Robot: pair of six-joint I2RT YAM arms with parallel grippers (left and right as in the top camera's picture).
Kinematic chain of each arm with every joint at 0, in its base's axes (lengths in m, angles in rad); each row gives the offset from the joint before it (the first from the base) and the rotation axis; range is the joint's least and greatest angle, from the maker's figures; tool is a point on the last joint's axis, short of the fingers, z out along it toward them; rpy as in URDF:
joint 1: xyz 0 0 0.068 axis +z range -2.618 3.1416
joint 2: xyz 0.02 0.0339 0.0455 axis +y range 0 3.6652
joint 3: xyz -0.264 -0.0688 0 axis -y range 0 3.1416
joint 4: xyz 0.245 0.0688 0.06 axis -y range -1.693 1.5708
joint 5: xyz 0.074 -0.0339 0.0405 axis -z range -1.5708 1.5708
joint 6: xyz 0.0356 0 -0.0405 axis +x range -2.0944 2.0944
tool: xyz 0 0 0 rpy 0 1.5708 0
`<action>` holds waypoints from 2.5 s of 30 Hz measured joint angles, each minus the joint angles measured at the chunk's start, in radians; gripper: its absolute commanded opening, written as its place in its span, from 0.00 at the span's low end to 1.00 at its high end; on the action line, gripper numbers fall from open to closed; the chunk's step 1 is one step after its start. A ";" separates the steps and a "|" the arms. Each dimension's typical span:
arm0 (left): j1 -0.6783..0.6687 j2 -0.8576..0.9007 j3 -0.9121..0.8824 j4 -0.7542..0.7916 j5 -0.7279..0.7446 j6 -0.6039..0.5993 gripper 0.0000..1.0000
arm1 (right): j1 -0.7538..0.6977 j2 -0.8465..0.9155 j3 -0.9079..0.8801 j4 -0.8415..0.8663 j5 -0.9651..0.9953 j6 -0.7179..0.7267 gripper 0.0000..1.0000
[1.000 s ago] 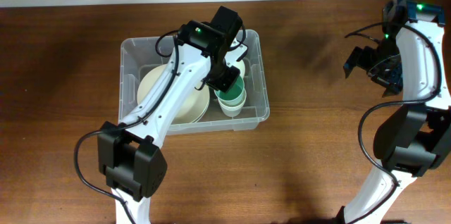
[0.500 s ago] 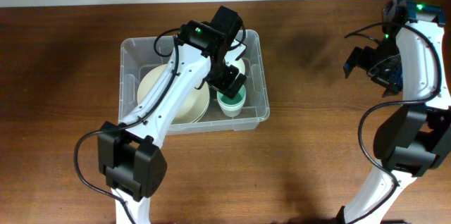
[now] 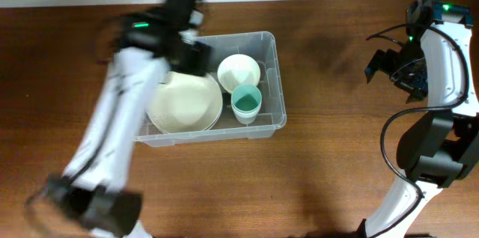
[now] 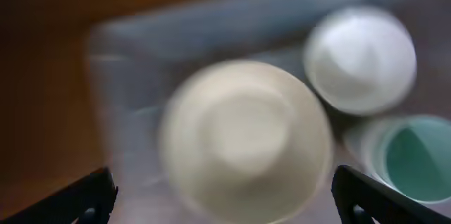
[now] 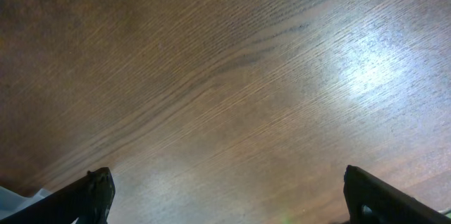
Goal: Pack container
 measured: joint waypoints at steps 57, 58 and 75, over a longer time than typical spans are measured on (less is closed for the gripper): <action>0.366 -0.307 -0.753 0.656 0.399 0.138 1.00 | 0.000 0.000 0.000 0.000 0.000 0.000 0.99; 0.339 -0.315 -0.778 0.731 0.399 0.182 1.00 | 0.000 0.000 0.000 0.000 0.000 0.000 0.99; 0.206 -1.111 -1.682 1.535 0.402 0.390 1.00 | 0.000 0.000 -0.001 0.000 0.000 0.000 0.99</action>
